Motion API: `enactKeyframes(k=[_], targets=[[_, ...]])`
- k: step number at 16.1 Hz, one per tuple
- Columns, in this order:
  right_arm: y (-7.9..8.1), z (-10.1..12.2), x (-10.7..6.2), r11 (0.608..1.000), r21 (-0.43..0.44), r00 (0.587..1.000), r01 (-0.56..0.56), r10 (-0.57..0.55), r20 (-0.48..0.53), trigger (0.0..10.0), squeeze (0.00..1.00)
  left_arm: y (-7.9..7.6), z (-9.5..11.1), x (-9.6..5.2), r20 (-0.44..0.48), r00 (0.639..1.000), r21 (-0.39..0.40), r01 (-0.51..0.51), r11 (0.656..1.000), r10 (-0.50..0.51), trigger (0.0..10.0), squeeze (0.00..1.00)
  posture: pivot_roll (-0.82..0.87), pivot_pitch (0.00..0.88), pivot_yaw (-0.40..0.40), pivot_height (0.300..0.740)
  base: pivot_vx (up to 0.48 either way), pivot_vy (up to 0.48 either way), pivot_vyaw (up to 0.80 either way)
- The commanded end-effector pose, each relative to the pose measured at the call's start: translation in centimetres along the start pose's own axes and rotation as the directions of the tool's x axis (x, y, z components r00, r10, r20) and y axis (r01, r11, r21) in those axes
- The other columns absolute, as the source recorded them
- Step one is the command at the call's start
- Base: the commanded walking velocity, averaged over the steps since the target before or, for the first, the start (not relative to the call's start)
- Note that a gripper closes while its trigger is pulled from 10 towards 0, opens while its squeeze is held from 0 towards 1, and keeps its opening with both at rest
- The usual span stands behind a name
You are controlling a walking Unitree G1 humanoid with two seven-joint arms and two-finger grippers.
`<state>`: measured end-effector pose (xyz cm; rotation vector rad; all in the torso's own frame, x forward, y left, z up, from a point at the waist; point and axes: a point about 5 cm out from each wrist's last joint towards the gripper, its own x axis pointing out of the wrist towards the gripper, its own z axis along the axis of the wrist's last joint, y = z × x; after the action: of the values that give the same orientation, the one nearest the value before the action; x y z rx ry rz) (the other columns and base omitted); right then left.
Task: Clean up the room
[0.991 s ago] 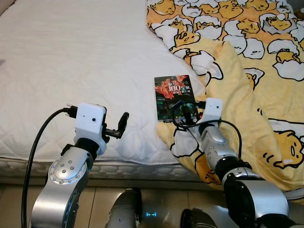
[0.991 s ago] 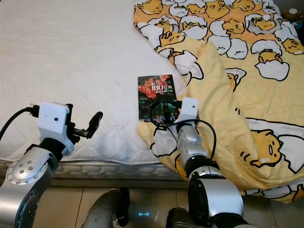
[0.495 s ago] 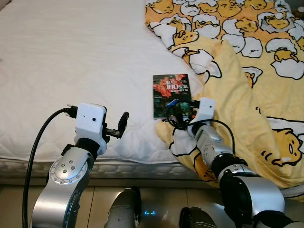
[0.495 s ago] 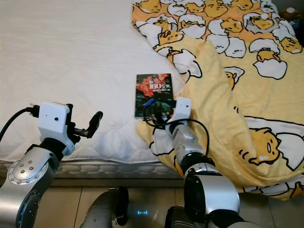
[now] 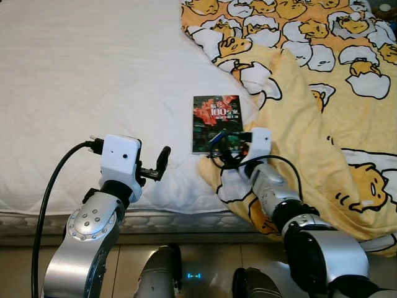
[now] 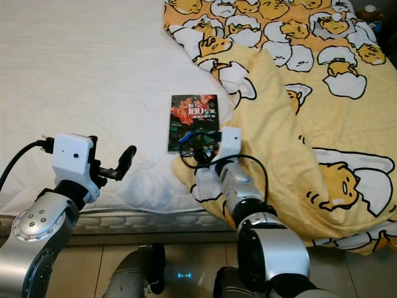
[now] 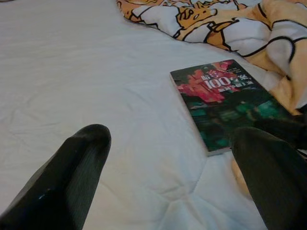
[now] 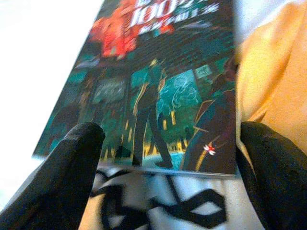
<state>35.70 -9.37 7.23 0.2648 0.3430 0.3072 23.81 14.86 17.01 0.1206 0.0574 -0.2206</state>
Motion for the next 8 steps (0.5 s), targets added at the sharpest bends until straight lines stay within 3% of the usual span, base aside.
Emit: enactKeyframes(k=[1,6,8], targets=[[2.1,-1.2,0.3,0.994,-0.012,0.992,-0.104,0.103,-0.066,10.0,0.00,-0.1,0.1,-0.1,0.002,1.000,0.005,-0.004,1.000,0.004,10.0,0.00,0.29,0.234,0.014,0.710,0.000,0.000,0.00],[6.5,-2.0,0.5,0.945,-0.014,0.943,-0.326,0.325,-0.072,10.0,0.00,-0.1,0.1,0.0,-0.001,1.000,0.008,-0.003,1.000,0.003,10.0,0.00,0.29,0.233,0.012,0.710,0.000,0.000,0.00],[6.8,-2.1,0.5,0.944,-0.053,0.944,-0.326,0.322,-0.067,10.0,0.00,-0.1,0.1,0.1,0.000,1.000,0.006,-0.004,1.000,0.004,10.0,0.00,0.29,0.232,0.006,0.710,0.000,0.000,0.00]])
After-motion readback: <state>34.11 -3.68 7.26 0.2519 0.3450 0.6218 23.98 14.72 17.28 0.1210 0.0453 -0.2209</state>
